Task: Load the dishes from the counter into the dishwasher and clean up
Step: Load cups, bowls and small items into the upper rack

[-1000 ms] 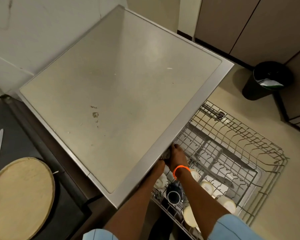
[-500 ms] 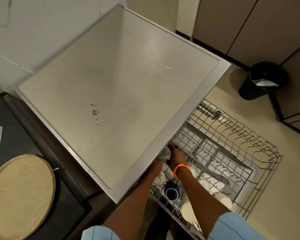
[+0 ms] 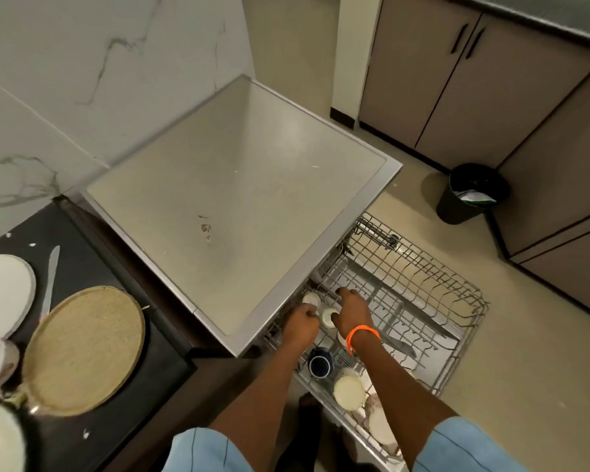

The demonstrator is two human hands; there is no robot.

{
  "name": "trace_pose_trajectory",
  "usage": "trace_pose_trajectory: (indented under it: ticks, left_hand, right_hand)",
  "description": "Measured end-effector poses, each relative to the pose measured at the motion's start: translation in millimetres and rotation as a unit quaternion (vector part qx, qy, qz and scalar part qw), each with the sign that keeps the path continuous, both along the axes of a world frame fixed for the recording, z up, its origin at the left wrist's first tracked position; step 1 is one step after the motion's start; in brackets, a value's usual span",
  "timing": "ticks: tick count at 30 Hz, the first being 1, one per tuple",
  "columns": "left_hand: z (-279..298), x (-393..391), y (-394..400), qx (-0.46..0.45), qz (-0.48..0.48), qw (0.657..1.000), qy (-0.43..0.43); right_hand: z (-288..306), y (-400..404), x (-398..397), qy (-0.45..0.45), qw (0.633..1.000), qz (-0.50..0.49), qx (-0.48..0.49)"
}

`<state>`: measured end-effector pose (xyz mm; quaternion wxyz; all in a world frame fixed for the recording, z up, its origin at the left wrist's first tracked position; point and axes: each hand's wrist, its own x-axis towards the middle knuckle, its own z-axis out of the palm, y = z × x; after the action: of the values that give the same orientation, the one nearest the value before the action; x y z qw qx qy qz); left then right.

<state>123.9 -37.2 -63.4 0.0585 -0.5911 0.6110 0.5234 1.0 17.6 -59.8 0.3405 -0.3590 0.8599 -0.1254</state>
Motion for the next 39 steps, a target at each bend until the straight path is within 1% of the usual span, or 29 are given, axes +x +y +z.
trace_pose_trajectory:
  ticks: [7, 12, 15, 17, 23, 28, 35, 39]
  left_hand:
    - [88, 9, 26, -0.085, -0.004, 0.996, 0.034]
    - [139, 43, 53, -0.153, 0.041, 0.986, 0.050]
    - [163, 68, 69, -0.175, 0.090, 0.979, 0.055]
    - [178, 92, 80, -0.188, 0.118, 0.974, 0.048]
    - [217, 188, 95, -0.248, 0.215, 0.944, 0.037]
    - [238, 278, 118, -0.274, 0.294, 0.915, 0.015]
    - [254, 422, 172, -0.301, 0.378, 0.876, -0.014]
    - [252, 506, 216, -0.300, 0.431, 0.849, -0.057]
  right_hand:
    - [79, 27, 14, 0.028, 0.997, 0.024, -0.070]
    - [132, 43, 39, 0.047, 0.988, 0.088, -0.118]
    - [154, 51, 57, 0.069, 0.978, 0.134, -0.147]
    - [166, 56, 76, 0.065, 0.971, 0.167, -0.156]
    - [196, 57, 164, 0.051, 0.938, 0.283, -0.196]
    - [216, 57, 251, 0.036, 0.908, 0.351, -0.224]
    - [227, 73, 393, 0.009, 0.866, 0.431, -0.254]
    - [226, 99, 478, -0.009, 0.833, 0.478, -0.279]
